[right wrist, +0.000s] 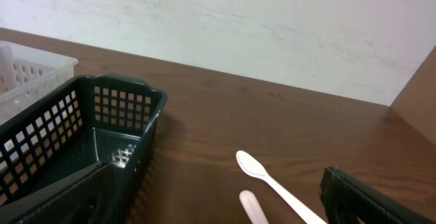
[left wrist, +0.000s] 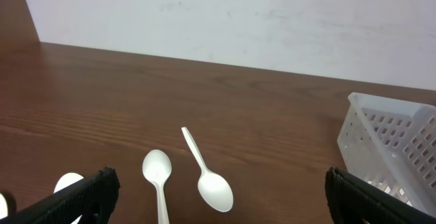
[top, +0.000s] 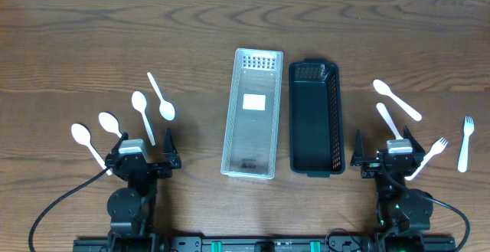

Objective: Pack container

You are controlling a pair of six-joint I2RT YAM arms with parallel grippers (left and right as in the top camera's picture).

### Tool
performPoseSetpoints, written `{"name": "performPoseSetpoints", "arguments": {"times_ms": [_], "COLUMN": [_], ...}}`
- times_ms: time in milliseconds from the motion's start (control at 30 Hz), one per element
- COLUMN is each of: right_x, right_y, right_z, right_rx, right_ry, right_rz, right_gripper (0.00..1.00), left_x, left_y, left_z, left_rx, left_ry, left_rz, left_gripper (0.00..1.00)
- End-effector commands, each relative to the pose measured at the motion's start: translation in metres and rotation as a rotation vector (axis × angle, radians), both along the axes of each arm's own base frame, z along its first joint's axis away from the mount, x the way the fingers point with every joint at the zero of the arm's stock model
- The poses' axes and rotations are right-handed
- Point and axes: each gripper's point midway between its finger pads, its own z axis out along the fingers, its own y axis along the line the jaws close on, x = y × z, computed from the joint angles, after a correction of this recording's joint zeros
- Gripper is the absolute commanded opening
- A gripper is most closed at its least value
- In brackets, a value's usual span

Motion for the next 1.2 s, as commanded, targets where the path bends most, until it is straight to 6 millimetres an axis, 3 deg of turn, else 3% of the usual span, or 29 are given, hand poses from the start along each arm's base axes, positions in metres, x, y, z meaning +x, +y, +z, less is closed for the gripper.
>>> {"name": "performPoseSetpoints", "arguments": {"times_ms": [0, 733, 967, 1167], "right_x": [0.0, 0.0, 0.0, -0.003], "right_y": [0.004, 0.006, 0.006, 0.019], "right_z": [0.0, 0.0, -0.002, 0.003], "right_rx": [-0.01, -0.004, 0.245, 0.277], "right_ry": [-0.002, -0.001, 0.009, 0.043], "right_rz": [0.019, 0.03, 0.011, 0.082], "right_gripper": [0.99, 0.99, 0.99, 0.99], "left_x": [-0.001, -0.001, 0.0, -0.006], "left_y": [0.001, 0.001, 0.001, -0.007], "left_z": [-0.02, -0.02, -0.017, 0.0], "left_rx": [-0.007, -0.007, -0.06, -0.107], "left_ry": [0.06, 0.058, 0.048, 0.085], "left_rz": [0.009, 0.009, 0.015, -0.028], "left_gripper": [0.98, 0.98, 0.98, 0.98]}}
